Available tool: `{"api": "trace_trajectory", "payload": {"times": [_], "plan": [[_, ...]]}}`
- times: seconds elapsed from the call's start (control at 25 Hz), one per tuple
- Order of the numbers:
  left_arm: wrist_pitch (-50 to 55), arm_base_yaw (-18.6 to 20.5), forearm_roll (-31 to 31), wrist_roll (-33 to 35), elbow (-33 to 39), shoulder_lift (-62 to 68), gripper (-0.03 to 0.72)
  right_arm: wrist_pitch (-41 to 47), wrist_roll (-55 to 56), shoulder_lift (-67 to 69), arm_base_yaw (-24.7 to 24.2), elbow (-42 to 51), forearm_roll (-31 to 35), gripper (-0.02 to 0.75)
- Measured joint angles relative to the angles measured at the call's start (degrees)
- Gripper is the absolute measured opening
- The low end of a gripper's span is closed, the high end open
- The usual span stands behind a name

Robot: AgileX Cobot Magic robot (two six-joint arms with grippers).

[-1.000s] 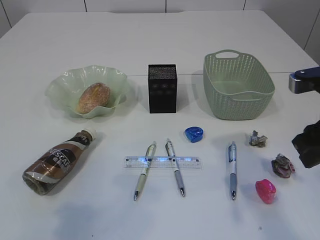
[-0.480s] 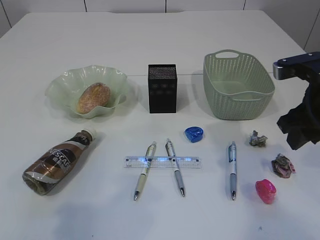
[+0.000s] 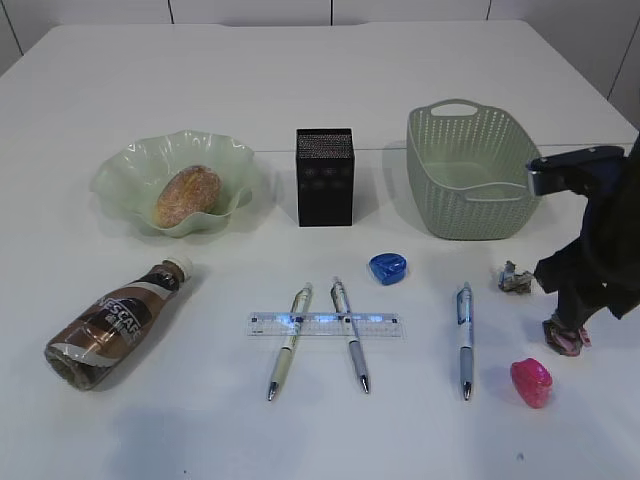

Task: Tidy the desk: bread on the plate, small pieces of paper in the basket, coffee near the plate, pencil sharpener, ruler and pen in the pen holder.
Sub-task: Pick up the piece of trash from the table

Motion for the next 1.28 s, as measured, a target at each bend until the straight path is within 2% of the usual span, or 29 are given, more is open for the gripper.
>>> {"api": "trace_trajectory", "payload": {"times": [0.28, 0.64, 0.76, 1.28], "plan": [[-0.10, 0.00, -0.10, 0.00, 0.00, 0.00, 0.402, -0.65, 1.63, 4.67, -1.77, -0.59, 3.43, 0.430], [-0.10, 0.00, -0.21, 0.00, 0.00, 0.00, 0.402, -1.54, 2.10, 7.03, -2.14, -5.48, 3.43, 0.430], [-0.10, 0.00, -0.21, 0.00, 0.00, 0.00, 0.402, 0.01, 3.05, 9.44, -2.14, -8.94, 2.26, 0.430], [-0.10, 0.00, -0.21, 0.00, 0.00, 0.00, 0.402, 3.02, 3.35, 11.77, -2.14, -9.80, -0.36, 0.430]]}}
